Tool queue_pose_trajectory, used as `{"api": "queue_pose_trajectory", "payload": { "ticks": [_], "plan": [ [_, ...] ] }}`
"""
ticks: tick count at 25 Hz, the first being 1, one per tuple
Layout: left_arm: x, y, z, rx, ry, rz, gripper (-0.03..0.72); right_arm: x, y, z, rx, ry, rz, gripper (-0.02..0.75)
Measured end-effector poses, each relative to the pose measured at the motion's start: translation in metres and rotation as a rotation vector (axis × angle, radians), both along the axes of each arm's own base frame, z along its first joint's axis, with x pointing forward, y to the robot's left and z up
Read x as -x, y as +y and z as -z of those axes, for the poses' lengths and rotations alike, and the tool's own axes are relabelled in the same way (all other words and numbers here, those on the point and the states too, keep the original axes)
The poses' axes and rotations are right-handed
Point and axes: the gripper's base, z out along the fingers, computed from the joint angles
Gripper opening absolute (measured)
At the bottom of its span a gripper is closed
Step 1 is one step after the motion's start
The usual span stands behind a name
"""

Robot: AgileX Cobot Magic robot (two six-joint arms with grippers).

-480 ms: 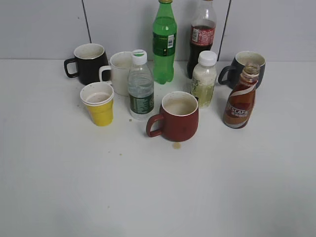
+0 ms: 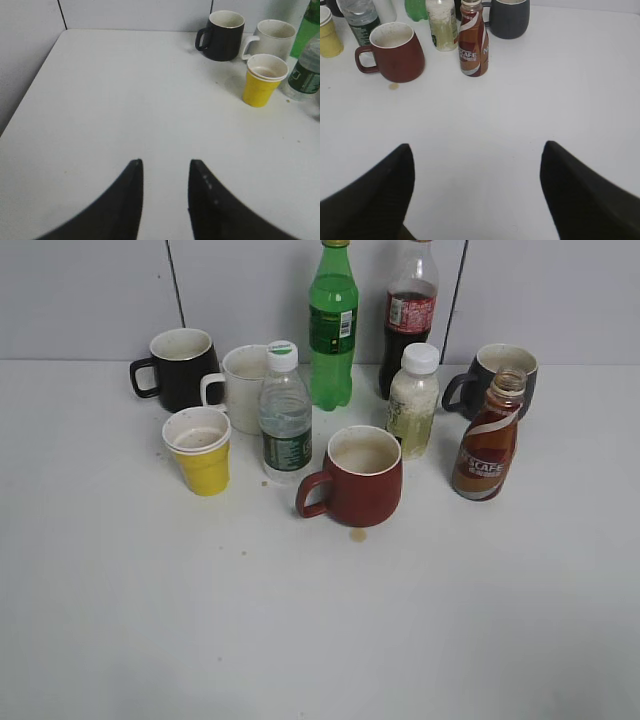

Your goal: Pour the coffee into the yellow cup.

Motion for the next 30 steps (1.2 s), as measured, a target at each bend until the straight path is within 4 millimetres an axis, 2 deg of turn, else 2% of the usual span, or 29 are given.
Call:
{"api": "queue_pose_trajectory", "payload": {
  "ticks": [30],
  "plan": [
    [0.0, -0.0002, 0.0, 0.002, 0.0, 0.001, 0.24, 0.0, 0.0, 0.0, 0.001, 0.0, 0.0, 0.587]
  ]
}}
